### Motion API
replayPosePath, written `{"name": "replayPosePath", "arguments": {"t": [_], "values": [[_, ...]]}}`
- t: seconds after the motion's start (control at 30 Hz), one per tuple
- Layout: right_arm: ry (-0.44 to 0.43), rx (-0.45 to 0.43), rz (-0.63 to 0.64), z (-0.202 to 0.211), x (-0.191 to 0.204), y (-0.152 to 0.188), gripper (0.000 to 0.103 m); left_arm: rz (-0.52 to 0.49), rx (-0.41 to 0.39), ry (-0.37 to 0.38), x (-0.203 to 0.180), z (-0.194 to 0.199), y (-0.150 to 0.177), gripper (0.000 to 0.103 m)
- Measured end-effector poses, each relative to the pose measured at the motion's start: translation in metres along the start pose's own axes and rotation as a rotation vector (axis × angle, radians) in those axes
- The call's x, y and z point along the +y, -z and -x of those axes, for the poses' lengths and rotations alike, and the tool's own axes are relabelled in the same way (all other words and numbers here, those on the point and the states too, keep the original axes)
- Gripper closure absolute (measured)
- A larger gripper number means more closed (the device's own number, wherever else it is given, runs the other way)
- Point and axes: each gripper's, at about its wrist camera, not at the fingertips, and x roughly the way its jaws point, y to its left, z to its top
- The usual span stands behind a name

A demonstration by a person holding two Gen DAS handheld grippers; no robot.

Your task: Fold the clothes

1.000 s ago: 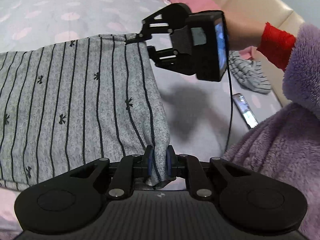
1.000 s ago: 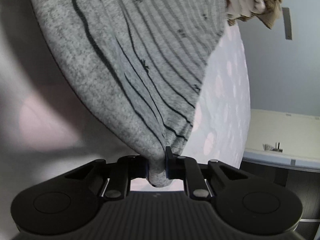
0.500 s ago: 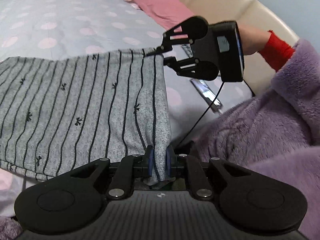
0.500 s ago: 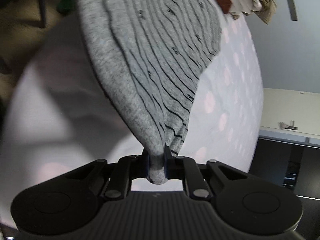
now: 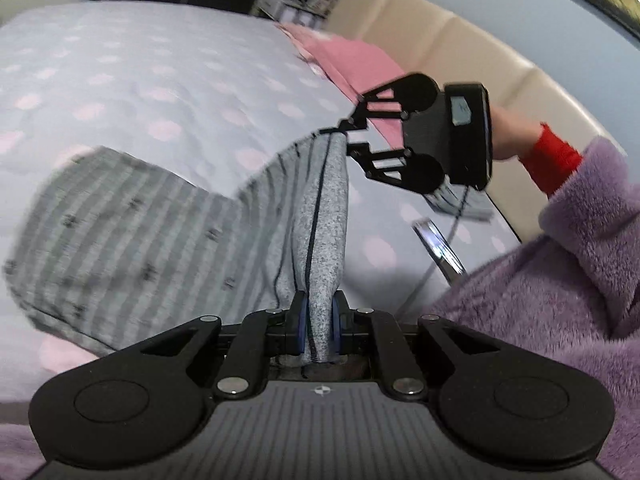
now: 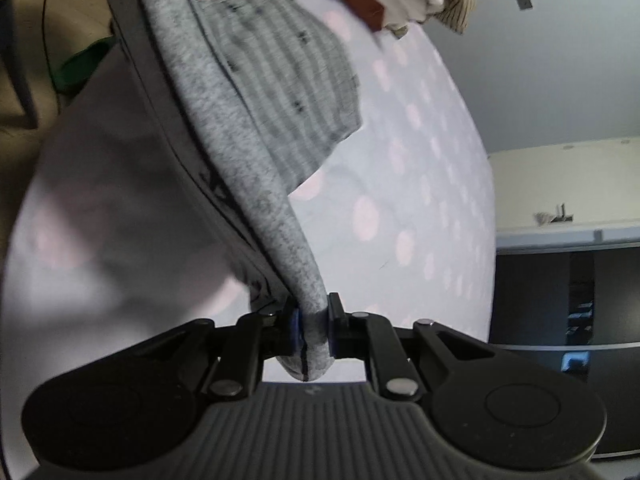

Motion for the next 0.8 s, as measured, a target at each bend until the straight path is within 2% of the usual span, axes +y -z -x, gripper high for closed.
{"name": "replayPosePath", "arguments": {"t": [0.27,0.43,0.6,0.8], "values": [[0.083,-0.074,-0.007,-0.043,-0.047,-0.051,0.089,0.048,-0.048,-0.137,0.056,0.034,-0.037,0.094],[0.092,-0.100,-0.017,-0.083,-0.069,-0.096,0.089,0.139,-0.040,-0.206,0.102,0.045,-0.044,0.094],[0.079,-0.133,-0.040,-0.128,-0.080,-0.138,0.088,0.238,-0.027,-0.295,0.159,0.040,-0.046,0.094],[0.022,-0.135,-0.066,-0.182,-0.080,-0.172,0.088,0.310,0.049,-0.395,0.217,0.010,-0.049,0.094]]}}
